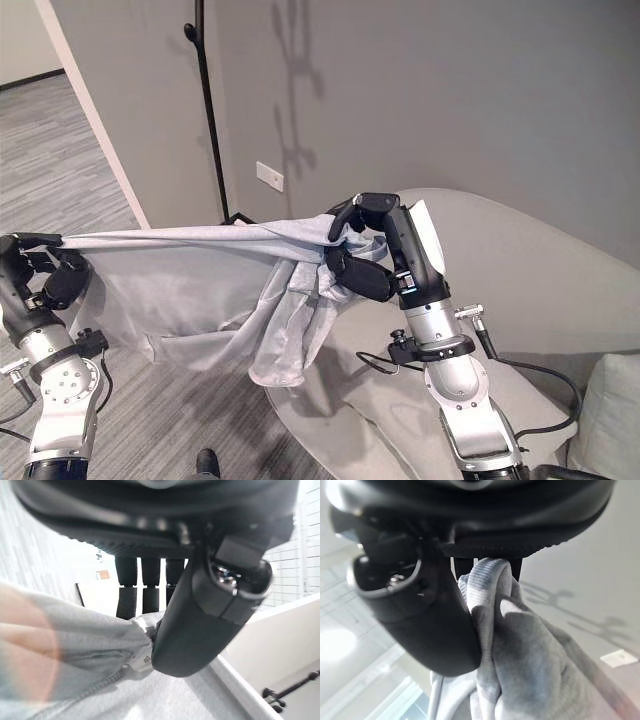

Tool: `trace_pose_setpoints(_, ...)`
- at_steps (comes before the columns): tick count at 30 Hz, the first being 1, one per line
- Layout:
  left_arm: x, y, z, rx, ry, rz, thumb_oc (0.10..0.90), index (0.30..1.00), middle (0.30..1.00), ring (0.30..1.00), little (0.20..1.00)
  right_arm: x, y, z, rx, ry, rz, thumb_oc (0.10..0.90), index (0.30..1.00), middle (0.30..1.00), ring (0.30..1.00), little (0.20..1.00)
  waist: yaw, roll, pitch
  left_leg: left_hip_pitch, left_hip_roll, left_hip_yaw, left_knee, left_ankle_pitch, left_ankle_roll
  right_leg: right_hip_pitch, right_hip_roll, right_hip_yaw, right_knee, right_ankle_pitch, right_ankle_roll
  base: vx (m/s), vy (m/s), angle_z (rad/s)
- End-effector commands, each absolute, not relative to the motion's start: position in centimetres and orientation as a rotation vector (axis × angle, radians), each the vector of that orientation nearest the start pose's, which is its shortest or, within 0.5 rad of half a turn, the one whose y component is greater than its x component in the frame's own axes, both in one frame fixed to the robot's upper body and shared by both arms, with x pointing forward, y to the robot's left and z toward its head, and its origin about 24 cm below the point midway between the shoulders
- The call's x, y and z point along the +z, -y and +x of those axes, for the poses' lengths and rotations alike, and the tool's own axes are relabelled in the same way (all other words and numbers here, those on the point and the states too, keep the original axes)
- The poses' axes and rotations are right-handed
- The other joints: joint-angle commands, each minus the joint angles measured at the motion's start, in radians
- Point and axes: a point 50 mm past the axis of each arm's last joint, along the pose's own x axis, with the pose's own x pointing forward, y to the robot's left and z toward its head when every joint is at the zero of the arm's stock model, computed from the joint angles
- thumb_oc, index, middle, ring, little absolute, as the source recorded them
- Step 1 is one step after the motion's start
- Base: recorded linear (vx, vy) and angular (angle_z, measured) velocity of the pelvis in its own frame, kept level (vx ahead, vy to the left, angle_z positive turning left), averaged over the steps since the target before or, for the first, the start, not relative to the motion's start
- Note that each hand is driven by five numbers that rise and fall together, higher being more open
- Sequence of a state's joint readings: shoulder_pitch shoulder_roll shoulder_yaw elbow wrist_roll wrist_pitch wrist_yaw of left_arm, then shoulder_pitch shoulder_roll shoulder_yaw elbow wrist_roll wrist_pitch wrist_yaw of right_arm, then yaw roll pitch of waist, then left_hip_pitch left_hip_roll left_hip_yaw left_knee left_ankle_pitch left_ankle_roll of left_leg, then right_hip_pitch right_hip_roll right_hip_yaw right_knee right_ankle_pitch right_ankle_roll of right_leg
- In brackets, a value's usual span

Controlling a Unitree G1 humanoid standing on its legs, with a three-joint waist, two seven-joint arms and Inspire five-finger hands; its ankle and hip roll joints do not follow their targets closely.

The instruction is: Hang the clothes on the sofa on the clothes rack.

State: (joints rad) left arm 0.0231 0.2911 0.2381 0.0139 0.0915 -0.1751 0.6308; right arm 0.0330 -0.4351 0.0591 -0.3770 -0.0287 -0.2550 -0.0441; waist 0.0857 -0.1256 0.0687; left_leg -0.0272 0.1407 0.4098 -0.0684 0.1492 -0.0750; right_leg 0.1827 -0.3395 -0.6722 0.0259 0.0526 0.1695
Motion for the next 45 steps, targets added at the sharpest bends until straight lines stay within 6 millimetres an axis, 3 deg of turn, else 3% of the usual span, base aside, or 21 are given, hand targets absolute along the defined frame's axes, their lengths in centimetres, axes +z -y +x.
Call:
trace_pose_setpoints(1, 13.9, -32.0, 21.7, 1.010, 0.504, 0.433, 0.400, 0.300, 0.300, 0.300, 0.300, 18.4, 20.2, 22.8, -0.040, 0.760, -0.286, 0.400, 0.300, 0.300, 0.300, 0.300, 0.013, -0.027, -0.032, 0.063, -0.035, 0.009, -0.013, -0.149, 0.033, -0.050, -0.102, 0.034, 0.155, 0.037, 0.057, 0.10, 0.333, 0.34)
trace_pose_setpoints(5, 14.1, -33.0, 20.6, 1.049, 0.503, 0.429, 0.400, 0.300, 0.300, 0.300, 0.300, 17.4, 19.2, 23.7, -0.011, 0.703, -0.263, 0.400, 0.300, 0.300, 0.300, 0.300, 0.016, -0.036, 0.030, 0.137, -0.097, 0.015, -0.019, -0.206, 0.089, -0.138, -0.198, 0.057, 0.455, 0.124, 0.087, 0.10, 0.309, 0.21)
trace_pose_setpoints(6, 14.1, -33.0, 20.6, 1.042, 0.500, 0.424, 0.400, 0.300, 0.300, 0.300, 0.300, 17.1, 19.2, 23.7, -0.013, 0.688, -0.266, 0.400, 0.300, 0.300, 0.300, 0.300, 0.011, -0.039, 0.037, 0.144, -0.101, 0.007, -0.019, -0.212, 0.092, -0.156, -0.181, 0.067, 0.466, 0.120, 0.085, 0.12, 0.258, 0.15)
trace_pose_setpoints(7, 13.5, -32.6, 20.7, 0.997, 0.474, 0.412, 0.400, 0.300, 0.300, 0.300, 0.300, 16.5, 19.7, 23.4, -0.023, 0.656, -0.268, 0.400, 0.300, 0.300, 0.300, 0.300, -0.009, -0.041, 0.057, 0.160, -0.110, -0.014, -0.019, -0.225, 0.096, -0.213, -0.122, 0.101, 0.447, 0.080, 0.079, 0.09, 0.153, 0.14)
trace_pose_setpoints(11, 12.6, -31.4, 21.0, 0.880, 0.426, 0.426, 0.400, 0.300, 0.300, 0.300, 0.300, 15.8, 21.1, 22.9, -0.073, 0.612, -0.279, 0.400, 0.300, 0.300, 0.300, 0.300, -0.016, -0.044, 0.080, 0.179, -0.115, -0.042, -0.019, -0.239, 0.086, -0.244, -0.061, 0.088, 0.335, 0.051, 0.067, 0.08, 0.046, 0.51)
trace_pose_setpoints(14, 12.2, -29.7, 21.6, 0.741, 0.411, 0.392, 0.400, 0.300, 0.300, 0.300, 0.300, 15.3, 21.7, 22.8, -0.109, 0.580, -0.275, 0.400, 0.300, 0.300, 0.300, 0.300, -0.035, -0.053, 0.113, 0.195, -0.096, -0.075, -0.019, -0.244, 0.060, -0.278, 0.012, 0.133, 0.138, 0.061, 0.053, 0.06, -0.100, 0.56)
trace_pose_setpoints(17, 11.6, -28.0, 22.3, 0.611, 0.389, 0.358, 0.400, 0.300, 0.300, 0.300, 0.300, 15.0, 21.9, 22.5, -0.135, 0.567, -0.263, 0.400, 0.300, 0.300, 0.300, 0.300, -0.052, -0.074, 0.146, 0.214, -0.096, -0.079, -0.019, -0.249, 0.049, -0.315, 0.032, 0.182, 0.021, 0.121, 0.057, 0.11, -0.087, 0.48)
trace_pose_setpoints(21, 11.6, -26.5, 22.9, 0.495, 0.393, 0.344, 0.400, 0.300, 0.300, 0.300, 0.300, 14.7, 21.6, 22.7, -0.141, 0.556, -0.254, 0.400, 0.300, 0.300, 0.300, 0.300, -0.057, -0.080, 0.159, 0.242, -0.105, -0.077, -0.019, -0.270, 0.048, -0.315, 0.039, 0.162, -0.018, 0.164, 0.069, 0.17, -0.026, 0.30)
trace_pose_setpoints(22, 11.4, -25.8, 22.9, 0.449, 0.394, 0.321, 0.400, 0.300, 0.300, 0.300, 0.300, 14.7, 21.3, 23.0, -0.129, 0.555, -0.263, 0.400, 0.300, 0.300, 0.300, 0.300, -0.061, -0.066, 0.154, 0.273, -0.107, -0.088, -0.019, -0.304, 0.054, -0.302, 0.053, 0.161, -0.014, 0.168, 0.082, 0.33, 0.048, 0.16)
trace_pose_setpoints(27, 11.1, -25.0, 23.0, 0.424, 0.392, 0.253, 0.400, 0.300, 0.300, 0.300, 0.300, 14.7, 21.1, 23.5, -0.097, 0.553, -0.306, 0.400, 0.300, 0.300, 0.300, 0.300, -0.094, -0.035, 0.106, 0.337, -0.121, -0.097, -0.017, -0.365, 0.066, -0.291, 0.097, 0.171, 0.013, 0.123, 0.062, 0.30, 0.054, -0.06)
trace_pose_setpoints(30, 11.2, -24.9, 23.3, 0.429, 0.397, 0.205, 0.400, 0.300, 0.300, 0.300, 0.300, 15.0, 21.4, 23.7, -0.097, 0.565, -0.321, 0.400, 0.300, 0.300, 0.300, 0.300, -0.109, -0.015, 0.071, 0.312, -0.075, -0.061, 0.147, -0.417, 0.036, -0.256, 0.130, 0.155, 0.022, 0.068, 0.031, 0.32, -0.087, -0.33)
trace_pose_setpoints(31, 11.8, -24.4, 23.6, 0.406, 0.427, 0.175, 0.400, 0.300, 0.300, 0.300, 0.300, 15.3, 21.7, 23.8, -0.102, 0.575, -0.321, 0.400, 0.300, 0.300, 0.300, 0.300, -0.110, -0.017, 0.061, 0.227, 0.003, -0.036, 0.357, -0.386, -0.016, -0.207, 0.161, 0.142, 0.001, 0.042, 0.000, 0.25, -0.184, -0.03)
trace_pose_setpoints(32, 11.8, -24.4, 23.6, 0.406, 0.428, 0.175, 0.400, 0.300, 0.300, 0.300, 0.300, 15.3, 21.7, 23.9, -0.102, 0.576, -0.320, 0.400, 0.300, 0.300, 0.300, 0.300, -0.110, -0.015, 0.062, 0.213, 0.015, -0.040, 0.384, -0.393, -0.023, -0.206, 0.169, 0.140, -0.003, 0.042, -0.005, 0.22, -0.211, 0.06)
trace_pose_setpoints(33, 12.1, -24.4, 23.6, 0.397, 0.444, 0.179, 0.400, 0.300, 0.300, 0.300, 0.300, 15.3, 21.8, 23.9, -0.101, 0.579, -0.310, 0.400, 0.300, 0.300, 0.300, 0.300, -0.108, -0.015, 0.059, 0.174, 0.061, -0.028, 0.485, -0.355, -0.055, -0.182, 0.192, 0.132, -0.021, 0.026, -0.026, 0.12, -0.141, 0.14)
trace_pose_setpoints(34, 12.4, -24.4, 23.6, 0.397, 0.458, 0.182, 0.400, 0.300, 0.300, 0.300, 0.300, 15.4, 21.8, 23.9, -0.101, 0.586, -0.302, 0.400, 0.300, 0.300, 0.300, 0.300, -0.095, -0.024, 0.069, 0.111, 0.101, -0.023, 0.607, -0.265, -0.094, -0.150, 0.201, 0.129, -0.036, 0.008, -0.044, 0.14, -0.230, 0.21)
trace_pose_setpoints(35, 12.8, -24.3, 23.9, 0.400, 0.477, 0.168, 0.400, 0.300, 0.300, 0.300, 0.300, 15.6, 21.9, 24.1, -0.103, 0.594, -0.307, 0.400, 0.300, 0.300, 0.300, 0.300, -0.088, -0.031, 0.080, 0.043, 0.185, -0.017, 0.721, -0.210, -0.125, -0.130, 0.230, 0.111, -0.064, -0.008, -0.070, 0.09, -0.183, 0.00)
trace_pose_setpoints(36, 12.6, -24.2, 23.8, 0.396, 0.470, 0.142, 0.400, 0.300, 0.300, 0.300, 0.300, 15.6, 22.0, 24.2, -0.106, 0.592, -0.317, 0.400, 0.300, 0.300, 0.300, 0.300, -0.081, -0.040, 0.087, 0.021, 0.225, 0.001, 0.747, -0.201, -0.117, -0.116, 0.235, 0.109, -0.077, -0.019, -0.079, 0.08, -0.095, -0.18)
trace_pose_setpoints(39, 11.9, -24.4, 23.6, 0.399, 0.435, 0.103, 0.400, 0.300, 0.300, 0.300, 0.300, 16.1, 21.9, 24.2, -0.085, 0.606, -0.341, 0.400, 0.300, 0.300, 0.300, 0.300, -0.057, -0.053, 0.101, -0.046, 0.297, -0.015, 0.705, -0.237, -0.095, -0.090, 0.217, 0.137, -0.095, -0.031, -0.072, 0.12, 0.146, -0.47)
trace_pose_setpoints(42, 11.1, -24.7, 23.1, 0.405, 0.396, 0.101, 0.400, 0.300, 0.300, 0.300, 0.300, 16.1, 22.3, 24.0, -0.082, 0.598, -0.364, 0.400, 0.300, 0.300, 0.300, 0.300, -0.059, -0.039, 0.088, -0.045, 0.360, -0.051, 0.498, -0.201, -0.097, -0.080, 0.185, 0.164, -0.086, -0.053, -0.050, 0.18, 0.365, -0.18)
trace_pose_setpoints(43, 11.0, -24.7, 22.9, 0.410, 0.390, 0.097, 0.400, 0.300, 0.300, 0.300, 0.300, 16.1, 22.3, 23.9, -0.077, 0.596, -0.364, 0.400, 0.300, 0.300, 0.300, 0.300, -0.055, -0.027, 0.084, -0.038, 0.356, -0.078, 0.389, -0.168, -0.102, -0.080, 0.176, 0.180, -0.075, -0.066, -0.043, 0.15, 0.464, -0.02)
trace_pose_setpoints(45, 10.7, -24.8, 22.9, 0.431, 0.381, 0.075, 0.400, 0.300, 0.300, 0.300, 0.300, 16.2, 22.0, 24.0, -0.058, 0.602, -0.342, 0.400, 0.300, 0.300, 0.300, 0.300, -0.052, -0.004, 0.079, -0.016, 0.365, -0.147, 0.159, -0.022, -0.124, -0.083, 0.157, 0.202, -0.033, -0.082, -0.035, 0.20, 0.502, -0.04)
